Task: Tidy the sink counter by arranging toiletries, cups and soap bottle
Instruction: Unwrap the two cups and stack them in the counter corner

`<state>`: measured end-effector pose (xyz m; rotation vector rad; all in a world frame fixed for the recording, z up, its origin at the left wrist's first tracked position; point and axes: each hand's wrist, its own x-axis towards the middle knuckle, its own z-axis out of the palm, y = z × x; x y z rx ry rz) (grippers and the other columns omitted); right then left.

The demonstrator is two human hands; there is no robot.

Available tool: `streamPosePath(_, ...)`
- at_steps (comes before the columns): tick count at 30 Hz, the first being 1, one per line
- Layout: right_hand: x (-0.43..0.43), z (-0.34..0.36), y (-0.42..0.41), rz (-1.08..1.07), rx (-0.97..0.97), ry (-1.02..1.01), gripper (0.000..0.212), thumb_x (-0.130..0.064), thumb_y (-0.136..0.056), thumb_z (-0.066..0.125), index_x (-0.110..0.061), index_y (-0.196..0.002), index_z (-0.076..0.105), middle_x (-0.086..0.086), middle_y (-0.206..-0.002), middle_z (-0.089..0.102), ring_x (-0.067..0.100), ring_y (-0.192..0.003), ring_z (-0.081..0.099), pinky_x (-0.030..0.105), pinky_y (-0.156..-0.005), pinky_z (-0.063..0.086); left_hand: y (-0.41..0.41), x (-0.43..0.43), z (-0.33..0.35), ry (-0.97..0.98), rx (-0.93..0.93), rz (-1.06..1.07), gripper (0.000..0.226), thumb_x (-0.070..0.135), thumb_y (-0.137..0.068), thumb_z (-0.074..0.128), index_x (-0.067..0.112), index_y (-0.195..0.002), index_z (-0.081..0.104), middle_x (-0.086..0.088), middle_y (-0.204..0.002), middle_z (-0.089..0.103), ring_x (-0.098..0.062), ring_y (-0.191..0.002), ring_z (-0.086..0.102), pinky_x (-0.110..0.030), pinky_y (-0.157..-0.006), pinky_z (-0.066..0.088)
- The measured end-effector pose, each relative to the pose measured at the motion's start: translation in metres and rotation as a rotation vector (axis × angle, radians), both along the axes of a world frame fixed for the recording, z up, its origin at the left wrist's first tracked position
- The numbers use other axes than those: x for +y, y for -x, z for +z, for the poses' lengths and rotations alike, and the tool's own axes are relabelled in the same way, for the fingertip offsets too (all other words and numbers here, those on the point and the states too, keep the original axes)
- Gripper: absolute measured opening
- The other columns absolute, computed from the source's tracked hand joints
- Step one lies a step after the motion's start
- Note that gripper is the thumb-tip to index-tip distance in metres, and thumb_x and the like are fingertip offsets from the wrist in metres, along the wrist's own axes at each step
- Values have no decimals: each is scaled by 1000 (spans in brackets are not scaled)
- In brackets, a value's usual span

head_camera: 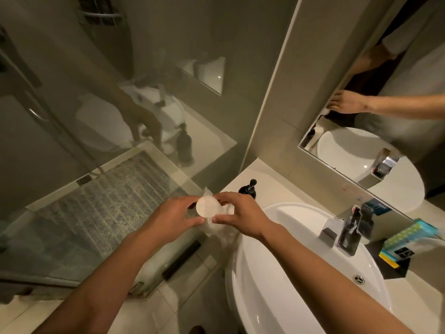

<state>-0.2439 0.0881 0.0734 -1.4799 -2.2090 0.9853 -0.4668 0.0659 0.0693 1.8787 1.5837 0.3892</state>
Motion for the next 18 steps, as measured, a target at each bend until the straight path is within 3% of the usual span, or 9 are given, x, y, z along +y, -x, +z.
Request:
streamPosePath(4, -32, 32, -29, -86, 95, -14, 56, -42, -79, 82, -25, -129, 66, -10, -121, 70, 4, -102, 63, 19, -90, 49, -18, -8, 28, -53, -44, -124, 48, 47, -80, 80, 41, -125, 64, 19, -110, 69, -1, -99, 62, -35, -87, 53)
streamPosePath(8, -67, 57, -68, -196, 121, -57, 55, -46, -77, 82, -28, -127, 67, -14, -116, 71, 3, -101, 64, 20, -90, 50, -55, -12, 49, -97, -63, -260, 42, 53, -78, 79, 44, -117, 66, 25, -97, 68, 3, -94, 60, -26, -80, 50)
streamPosePath(10, -86, 67, -90, -260, 133, -63, 54, -45, -77, 83, -30, -126, 67, -18, -114, 69, 0, -102, 63, 15, -90, 48, -79, -14, 58, -121, -96, -330, 43, 51, -77, 81, 42, -117, 68, 28, -94, 66, 9, -93, 57, -19, -76, 45)
streamPosePath(13, -116, 79, -126, -368, 176, -65, 52, -39, -76, 85, -30, -124, 68, -17, -116, 71, 2, -106, 63, 13, -91, 47, -119, -19, 70, -155, -124, -456, 48, 63, -75, 74, 41, -117, 67, 25, -96, 68, 8, -93, 56, -22, -75, 46)
streamPosePath(18, -170, 91, -181, -565, 198, -105, 49, -31, -75, 87, -31, -122, 71, -19, -111, 72, 3, -105, 64, 14, -89, 49, -192, -29, 81, -170, -129, -687, 47, 64, -81, 70, 41, -122, 64, 25, -105, 68, 5, -97, 56, -27, -82, 49)
